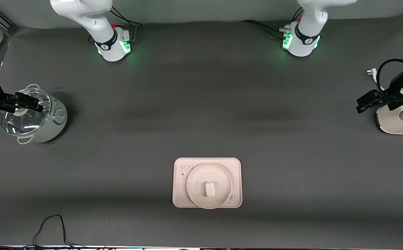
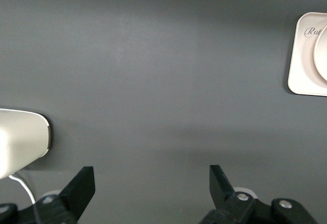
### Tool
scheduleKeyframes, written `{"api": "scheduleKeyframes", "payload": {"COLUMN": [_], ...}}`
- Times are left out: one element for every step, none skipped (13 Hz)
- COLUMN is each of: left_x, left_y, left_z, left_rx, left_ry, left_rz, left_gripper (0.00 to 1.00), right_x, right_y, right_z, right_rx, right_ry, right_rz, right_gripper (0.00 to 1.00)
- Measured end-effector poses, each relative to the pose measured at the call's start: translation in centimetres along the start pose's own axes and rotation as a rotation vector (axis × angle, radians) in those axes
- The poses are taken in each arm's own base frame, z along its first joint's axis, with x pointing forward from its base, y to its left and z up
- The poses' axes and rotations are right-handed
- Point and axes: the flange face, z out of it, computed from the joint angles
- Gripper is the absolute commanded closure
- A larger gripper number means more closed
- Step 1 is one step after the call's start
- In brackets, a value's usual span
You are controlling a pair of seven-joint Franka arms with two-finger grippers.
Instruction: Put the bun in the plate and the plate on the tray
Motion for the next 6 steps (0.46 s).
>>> {"api": "scheduleKeyframes", "payload": {"left_x": [0.03, 0.04, 0.04, 0.04, 0.04, 0.04], "left_y": [-0.02, -0.02, -0.02, -0.02, -0.02, -0.02], "left_z": [0.06, 0.09, 0.09, 0.09, 0.09, 0.09], "left_rx": [0.0, 0.0, 0.0, 0.0, 0.0, 0.0], "left_ry": [-0.001, -0.002, -0.002, -0.002, -0.002, -0.002], "left_rz": [0.0, 0.0, 0.0, 0.0, 0.0, 0.0], "left_gripper": [0.0, 0.0, 0.0, 0.0, 0.0, 0.0], "right_x": [0.06, 0.12, 0.12, 0.11, 0.09, 0.08], "right_y": [-0.15, -0.25, -0.27, -0.24, -0.21, -0.18], "right_z": [0.11, 0.11, 0.09, 0.06, 0.04, 0.01], "right_rx": [0.0, 0.0, -0.001, -0.002, -0.004, -0.007], "right_ry": [0.002, 0.007, 0.008, 0.009, 0.009, 0.009], "right_rz": [-0.003, -0.004, -0.005, -0.005, -0.004, -0.004], "right_gripper": [0.0, 0.0, 0.0, 0.0, 0.0, 0.0]}}
